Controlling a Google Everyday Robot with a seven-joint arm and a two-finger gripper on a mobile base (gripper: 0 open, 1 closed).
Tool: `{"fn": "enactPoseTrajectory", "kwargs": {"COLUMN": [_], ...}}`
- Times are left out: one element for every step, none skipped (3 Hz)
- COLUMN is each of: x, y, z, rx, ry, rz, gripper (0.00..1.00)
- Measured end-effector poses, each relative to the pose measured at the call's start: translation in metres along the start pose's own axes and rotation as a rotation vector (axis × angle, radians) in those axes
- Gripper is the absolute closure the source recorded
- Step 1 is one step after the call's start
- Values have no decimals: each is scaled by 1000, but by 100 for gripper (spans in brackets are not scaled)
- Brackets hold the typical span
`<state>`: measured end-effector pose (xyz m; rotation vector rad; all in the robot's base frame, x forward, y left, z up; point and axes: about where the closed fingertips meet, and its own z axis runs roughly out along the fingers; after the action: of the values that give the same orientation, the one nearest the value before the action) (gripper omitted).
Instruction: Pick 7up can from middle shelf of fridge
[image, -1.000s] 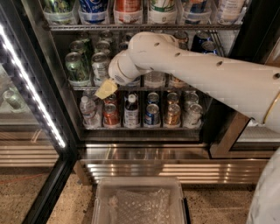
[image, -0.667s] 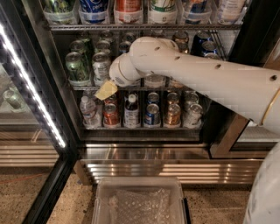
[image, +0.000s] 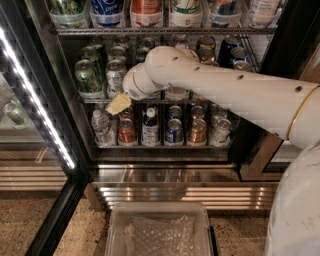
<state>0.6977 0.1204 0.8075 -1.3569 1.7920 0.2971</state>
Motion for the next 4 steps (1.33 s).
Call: {"fn": "enactPoseTrajectory", "kwargs": {"x": [-16,-15,-33,-33], "y": [4,3,6,7], "z": [11,10,15,16], "rx": [-21,-21,-22,-24], "ry": [-32,-32,-66,-65], "rz": [-24,-24,-58,-60], "gripper": [16,17,23,42]}}
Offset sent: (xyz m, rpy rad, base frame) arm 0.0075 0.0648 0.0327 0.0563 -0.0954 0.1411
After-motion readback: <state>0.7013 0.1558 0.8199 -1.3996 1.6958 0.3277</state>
